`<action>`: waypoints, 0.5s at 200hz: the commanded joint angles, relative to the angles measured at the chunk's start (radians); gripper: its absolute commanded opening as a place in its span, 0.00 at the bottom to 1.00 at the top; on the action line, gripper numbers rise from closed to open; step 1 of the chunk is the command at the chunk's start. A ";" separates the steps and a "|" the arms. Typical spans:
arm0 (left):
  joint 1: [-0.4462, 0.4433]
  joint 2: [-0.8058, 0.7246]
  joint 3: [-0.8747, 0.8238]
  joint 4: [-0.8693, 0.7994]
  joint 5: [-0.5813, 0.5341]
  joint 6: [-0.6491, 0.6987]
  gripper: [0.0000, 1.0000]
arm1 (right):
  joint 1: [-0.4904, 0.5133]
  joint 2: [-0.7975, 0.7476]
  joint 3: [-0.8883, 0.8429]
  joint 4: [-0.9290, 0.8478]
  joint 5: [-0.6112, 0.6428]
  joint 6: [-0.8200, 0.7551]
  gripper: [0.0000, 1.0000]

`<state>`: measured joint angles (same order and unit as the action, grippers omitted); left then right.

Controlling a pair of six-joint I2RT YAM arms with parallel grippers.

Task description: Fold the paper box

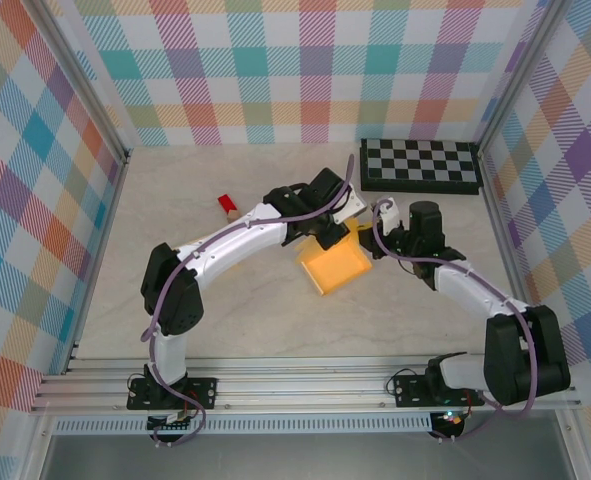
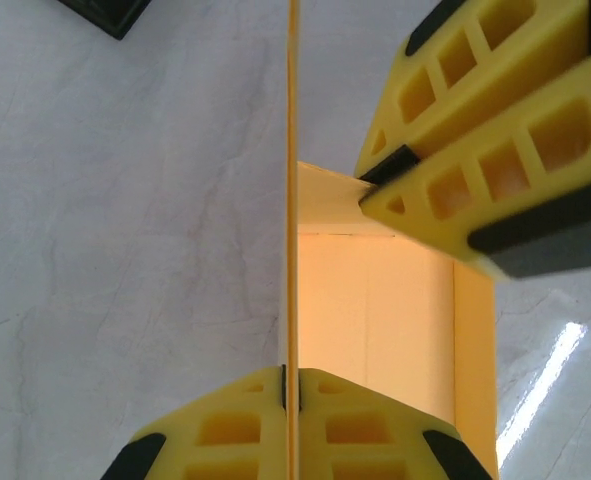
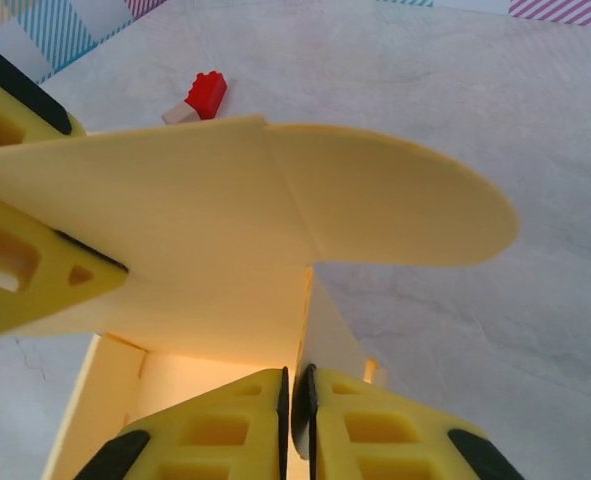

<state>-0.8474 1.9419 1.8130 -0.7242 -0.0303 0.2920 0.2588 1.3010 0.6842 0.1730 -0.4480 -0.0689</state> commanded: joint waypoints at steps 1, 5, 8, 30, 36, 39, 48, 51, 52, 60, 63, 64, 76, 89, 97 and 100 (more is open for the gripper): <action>0.005 -0.026 -0.032 0.159 0.075 -0.095 0.00 | 0.080 0.025 0.014 0.116 -0.081 0.174 0.19; 0.005 -0.027 -0.037 0.167 0.080 -0.101 0.00 | 0.088 0.030 0.014 0.127 -0.077 0.185 0.21; 0.005 -0.027 -0.040 0.170 0.083 -0.106 0.00 | 0.094 0.036 0.016 0.133 -0.076 0.193 0.25; 0.004 -0.031 -0.056 0.191 0.107 -0.128 0.00 | 0.126 0.074 0.027 0.159 -0.067 0.244 0.33; 0.003 -0.031 -0.059 0.192 0.112 -0.131 0.00 | 0.131 0.083 0.025 0.166 -0.064 0.251 0.34; 0.004 -0.032 -0.061 0.193 0.115 -0.130 0.00 | 0.132 0.087 0.025 0.172 -0.063 0.253 0.34; 0.003 -0.035 -0.067 0.194 0.122 -0.130 0.00 | 0.132 0.095 0.020 0.178 -0.061 0.253 0.34; 0.003 -0.036 -0.068 0.194 0.124 -0.130 0.00 | 0.132 0.097 0.020 0.179 -0.059 0.253 0.34; 0.003 -0.036 -0.069 0.193 0.125 -0.129 0.00 | 0.132 0.098 0.020 0.179 -0.057 0.251 0.34; 0.004 -0.040 -0.072 0.186 0.130 -0.124 0.00 | 0.132 0.099 0.023 0.162 -0.046 0.234 0.34; 0.004 -0.041 -0.073 0.184 0.130 -0.121 0.00 | 0.132 0.101 0.024 0.153 -0.040 0.227 0.34; 0.003 -0.041 -0.073 0.183 0.130 -0.121 0.00 | 0.132 0.101 0.024 0.153 -0.040 0.227 0.34; 0.004 -0.046 -0.076 0.166 0.138 -0.109 0.00 | 0.132 0.104 0.039 0.104 -0.018 0.193 0.35; 0.003 -0.047 -0.077 0.142 0.153 -0.094 0.00 | 0.132 0.107 0.059 0.042 0.010 0.151 0.36; 0.004 -0.049 -0.080 0.131 0.156 -0.087 0.00 | 0.133 0.106 0.067 0.017 0.031 0.128 0.35; 0.004 -0.049 -0.082 0.128 0.157 -0.085 0.00 | 0.132 0.105 0.068 0.009 0.037 0.120 0.35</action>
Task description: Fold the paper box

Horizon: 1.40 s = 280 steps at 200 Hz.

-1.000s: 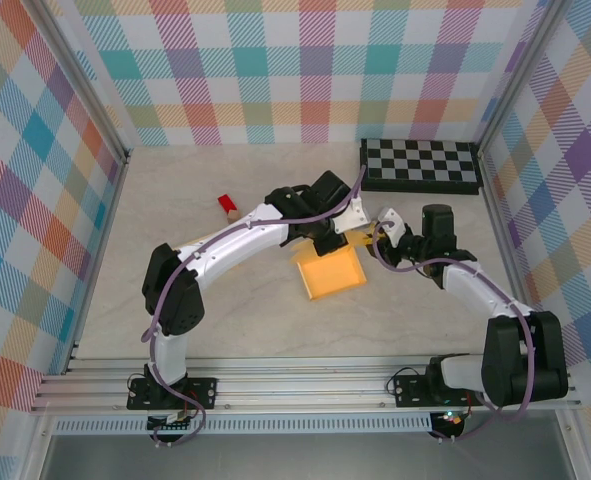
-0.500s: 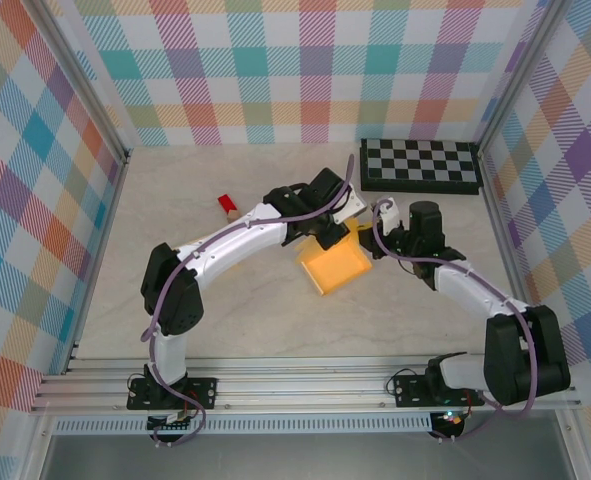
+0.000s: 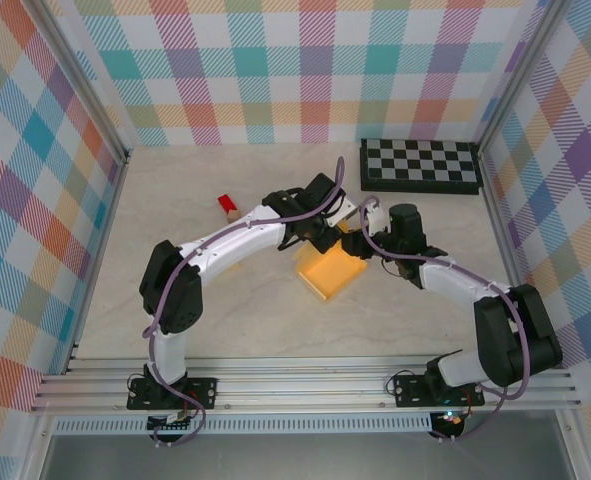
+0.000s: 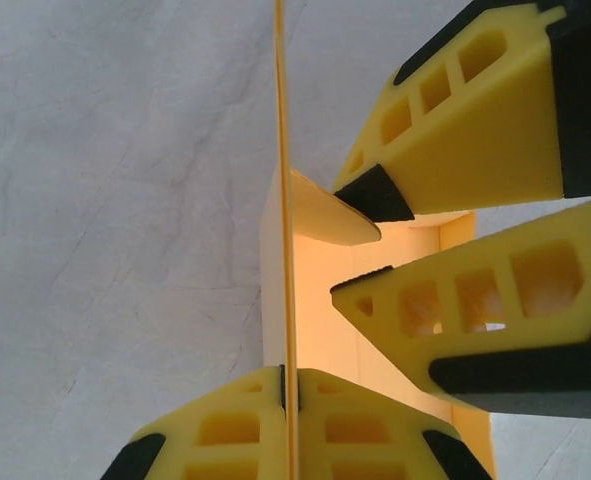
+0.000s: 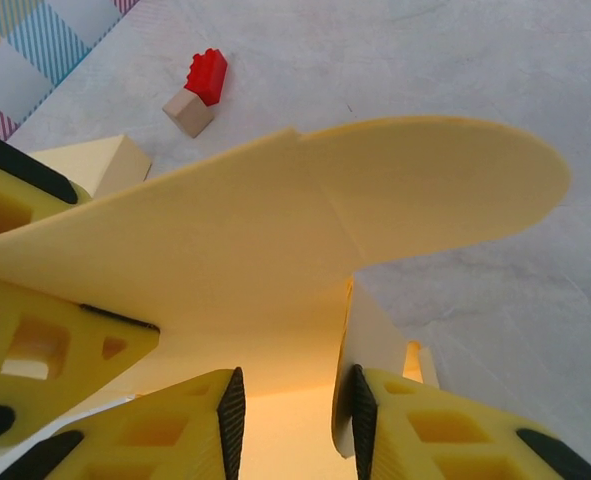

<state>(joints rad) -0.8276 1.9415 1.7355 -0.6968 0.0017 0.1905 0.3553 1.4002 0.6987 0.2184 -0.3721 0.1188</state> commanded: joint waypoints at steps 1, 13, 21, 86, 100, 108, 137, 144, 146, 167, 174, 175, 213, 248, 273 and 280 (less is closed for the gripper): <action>-0.017 -0.049 -0.006 0.099 0.125 0.016 0.00 | 0.036 0.005 0.053 -0.038 -0.036 -0.070 0.35; -0.015 -0.054 -0.018 0.093 0.122 0.026 0.00 | 0.035 -0.001 0.055 -0.058 -0.005 -0.090 0.32; -0.016 -0.060 -0.026 0.092 0.116 0.031 0.00 | 0.036 -0.006 0.053 -0.065 0.017 -0.094 0.24; 0.011 -0.017 0.112 0.023 -0.005 -0.185 0.42 | 0.047 -0.078 -0.024 -0.060 0.265 -0.079 0.00; 0.022 -0.054 0.091 0.016 -0.047 -0.266 0.51 | 0.047 -0.096 -0.037 -0.071 0.312 -0.091 0.00; 0.031 -0.091 0.055 0.021 -0.074 -0.312 0.55 | 0.047 -0.104 -0.043 -0.079 0.330 -0.098 0.00; 0.083 -0.274 -0.161 0.077 -0.098 -0.387 0.57 | 0.048 -0.124 -0.056 -0.090 0.371 -0.127 0.00; 0.092 -0.325 -0.226 0.098 -0.104 -0.367 0.57 | 0.048 -0.125 -0.056 -0.093 0.372 -0.135 0.00; 0.095 -0.339 -0.242 0.105 -0.105 -0.360 0.58 | 0.048 -0.125 -0.055 -0.095 0.372 -0.136 0.00; 0.121 -0.474 -0.434 0.151 -0.135 -0.274 0.58 | 0.048 -0.129 -0.045 -0.112 0.370 -0.147 0.00; 0.128 -0.510 -0.500 0.181 -0.125 -0.239 0.58 | 0.050 -0.131 -0.044 -0.113 0.368 -0.151 0.00; 0.129 -0.516 -0.509 0.186 -0.124 -0.233 0.58 | 0.050 -0.132 -0.044 -0.113 0.367 -0.151 0.00; 0.138 -0.559 -0.707 0.428 -0.021 -0.059 0.52 | 0.054 -0.138 -0.031 -0.125 0.353 -0.174 0.00; 0.211 -0.443 -0.614 0.498 0.073 0.010 0.51 | 0.056 -0.143 -0.018 -0.148 0.310 -0.199 0.00; 0.243 -0.366 -0.541 0.484 0.175 0.004 0.51 | 0.058 -0.151 -0.015 -0.153 0.305 -0.198 0.00; 0.242 -0.349 -0.527 0.481 0.187 0.002 0.51 | 0.057 -0.152 -0.014 -0.155 0.305 -0.199 0.00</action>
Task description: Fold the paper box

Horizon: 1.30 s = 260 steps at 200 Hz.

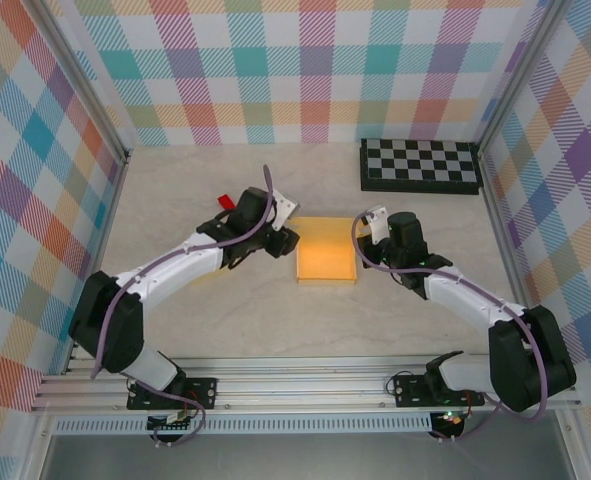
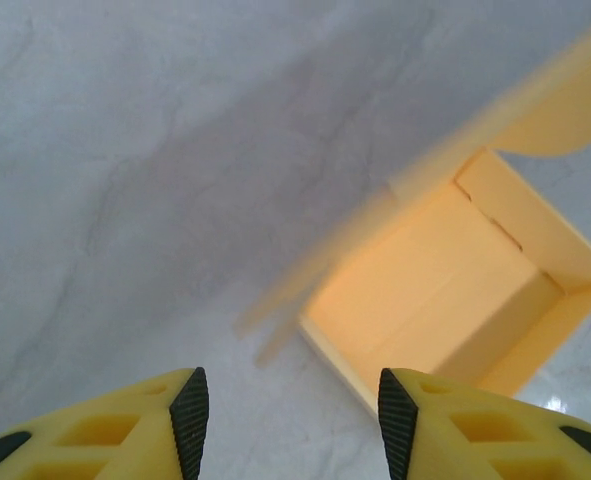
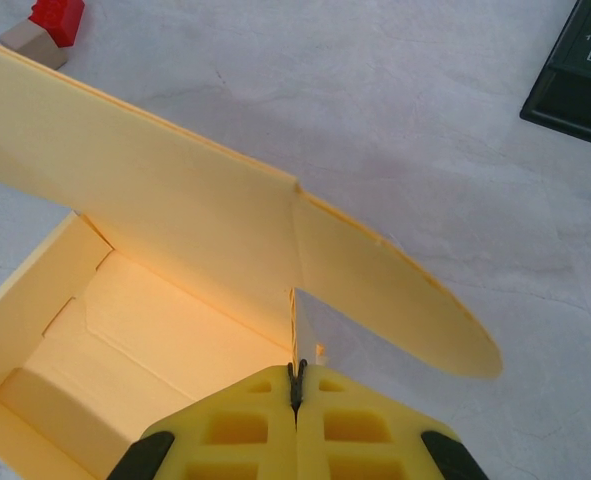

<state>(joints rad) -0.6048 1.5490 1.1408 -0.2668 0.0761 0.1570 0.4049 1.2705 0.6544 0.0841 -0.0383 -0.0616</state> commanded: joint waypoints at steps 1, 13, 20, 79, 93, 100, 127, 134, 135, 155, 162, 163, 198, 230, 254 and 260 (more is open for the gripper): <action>0.019 0.047 0.069 0.050 0.114 0.035 0.51 | 0.008 -0.022 0.032 -0.021 -0.028 -0.018 0.00; 0.019 0.077 0.091 0.037 0.133 0.033 0.50 | 0.008 -0.022 0.036 -0.029 -0.031 -0.023 0.00; 0.020 0.092 0.103 0.030 0.144 0.032 0.50 | 0.008 -0.020 0.040 -0.033 -0.032 -0.024 0.00; 0.020 0.164 0.139 -0.053 0.162 -0.029 0.35 | 0.008 -0.018 0.066 -0.059 -0.029 -0.024 0.00; 0.020 0.173 0.142 -0.070 0.160 -0.045 0.34 | 0.008 -0.020 0.070 -0.067 -0.026 -0.023 0.00; 0.020 0.177 0.141 -0.074 0.158 -0.057 0.33 | 0.009 -0.020 0.072 -0.070 -0.025 -0.024 0.00; 0.019 0.180 0.131 -0.070 0.162 -0.121 0.34 | 0.017 -0.023 0.075 -0.070 -0.020 -0.018 0.00; 0.019 0.179 0.125 -0.059 0.158 -0.148 0.34 | 0.022 -0.023 0.073 -0.067 -0.015 -0.014 0.00; 0.019 0.180 0.124 -0.057 0.157 -0.153 0.34 | 0.024 -0.023 0.073 -0.067 -0.015 -0.013 0.00; 0.017 0.192 0.120 -0.035 0.130 -0.258 0.14 | 0.043 -0.019 0.071 -0.062 0.000 0.005 0.00; 0.015 0.200 0.132 -0.049 0.106 -0.300 0.06 | 0.052 -0.017 0.071 -0.062 0.010 0.012 0.00; 0.015 0.201 0.134 -0.050 0.103 -0.306 0.05 | 0.054 -0.016 0.070 -0.062 0.012 0.013 0.00; -0.015 0.212 0.175 -0.088 0.002 -0.490 0.00 | 0.094 -0.013 0.052 -0.037 0.086 0.100 0.00; -0.076 0.185 0.173 -0.093 -0.121 -0.670 0.00 | 0.134 -0.030 0.014 0.000 0.161 0.227 0.00; -0.118 0.156 0.151 -0.085 -0.184 -0.798 0.00 | 0.158 -0.057 -0.025 0.017 0.216 0.309 0.00; -0.130 0.146 0.138 -0.069 -0.188 -0.812 0.00 | 0.166 -0.062 -0.033 0.020 0.225 0.321 0.00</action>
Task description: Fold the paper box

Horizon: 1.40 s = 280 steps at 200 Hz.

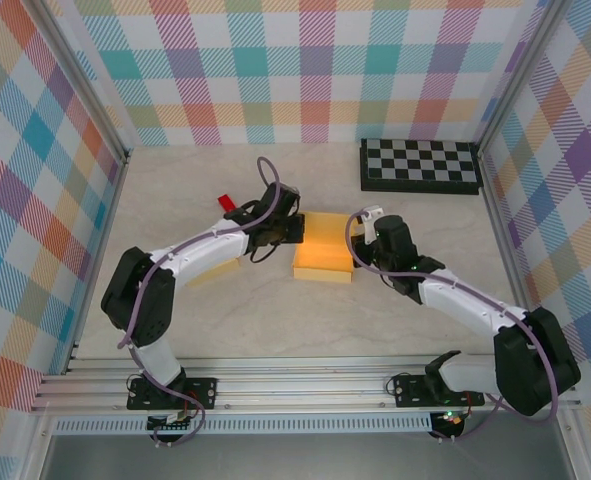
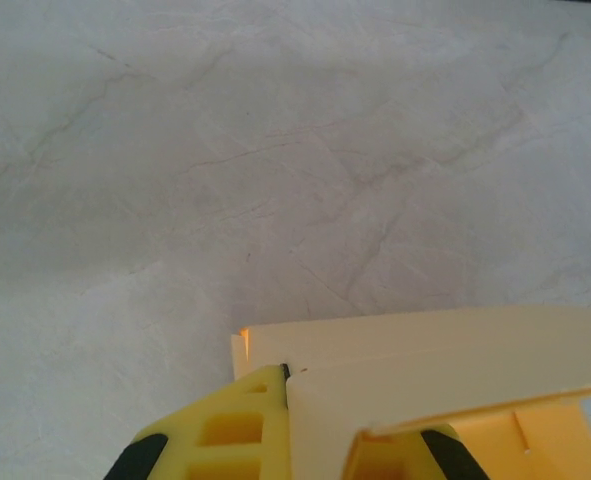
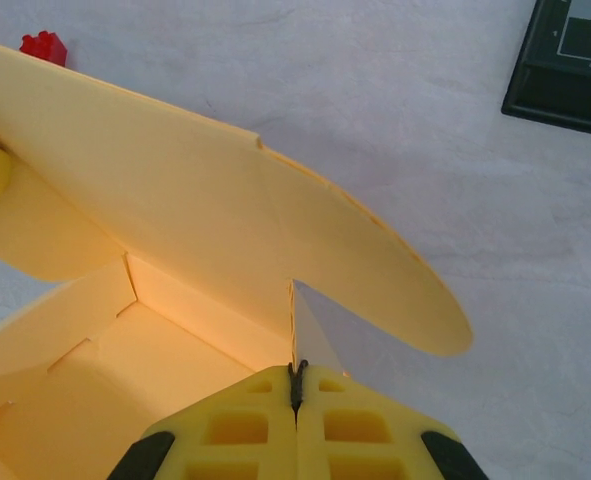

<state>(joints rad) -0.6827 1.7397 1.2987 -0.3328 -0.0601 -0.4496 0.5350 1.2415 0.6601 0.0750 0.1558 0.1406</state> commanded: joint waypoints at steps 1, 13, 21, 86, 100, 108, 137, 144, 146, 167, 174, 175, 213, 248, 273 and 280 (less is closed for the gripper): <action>-0.053 -0.046 -0.024 0.002 -0.053 -0.208 0.00 | 0.037 -0.034 -0.040 0.029 0.033 0.120 0.00; -0.088 -0.073 -0.063 0.044 -0.088 -0.216 0.00 | 0.057 -0.040 -0.053 0.032 0.050 0.132 0.00; -0.114 -0.096 -0.101 0.101 -0.116 -0.200 0.00 | 0.072 -0.048 -0.066 0.034 0.060 0.138 0.00; -0.330 -0.262 -0.478 0.425 -0.434 -0.164 0.00 | 0.146 -0.231 -0.257 0.047 0.143 0.236 0.00; -0.356 -0.258 -0.516 0.449 -0.455 -0.222 0.00 | 0.152 -0.265 -0.282 0.012 0.140 0.250 0.00; -0.361 -0.249 -0.529 0.453 -0.452 -0.253 0.00 | 0.154 -0.282 -0.295 -0.011 0.137 0.267 0.00; -0.391 -0.215 -0.532 0.428 -0.480 -0.272 0.00 | 0.175 -0.333 -0.352 -0.050 0.129 0.341 0.00; -0.394 -0.212 -0.535 0.422 -0.486 -0.274 0.00 | 0.182 -0.336 -0.361 -0.060 0.131 0.357 0.00; -0.395 -0.211 -0.536 0.422 -0.484 -0.274 0.00 | 0.184 -0.338 -0.362 -0.063 0.131 0.362 0.00; -0.398 -0.216 -0.550 0.413 -0.481 -0.279 0.00 | 0.204 -0.338 -0.355 -0.096 0.137 0.380 0.00; -0.398 -0.219 -0.552 0.406 -0.482 -0.277 0.00 | 0.207 -0.337 -0.342 -0.120 0.139 0.395 0.00; -0.398 -0.219 -0.552 0.404 -0.483 -0.276 0.00 | 0.207 -0.337 -0.340 -0.124 0.140 0.397 0.00; -0.398 -0.236 -0.557 0.365 -0.500 -0.274 0.00 | 0.207 -0.290 -0.225 -0.261 0.157 0.497 0.00; -0.398 -0.217 -0.607 0.439 -0.457 -0.255 0.00 | 0.219 -0.247 -0.303 -0.207 0.159 0.566 0.00; -0.408 -0.208 -0.642 0.447 -0.476 -0.214 0.00 | 0.241 -0.268 -0.351 -0.199 0.192 0.587 0.00; -0.409 -0.204 -0.649 0.440 -0.481 -0.211 0.00 | 0.246 -0.275 -0.355 -0.208 0.204 0.582 0.00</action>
<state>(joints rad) -1.0760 1.4990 0.7151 0.2039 -0.5919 -0.6571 0.7643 0.9535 0.3805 0.0124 0.3321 0.6655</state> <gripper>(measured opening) 0.069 0.047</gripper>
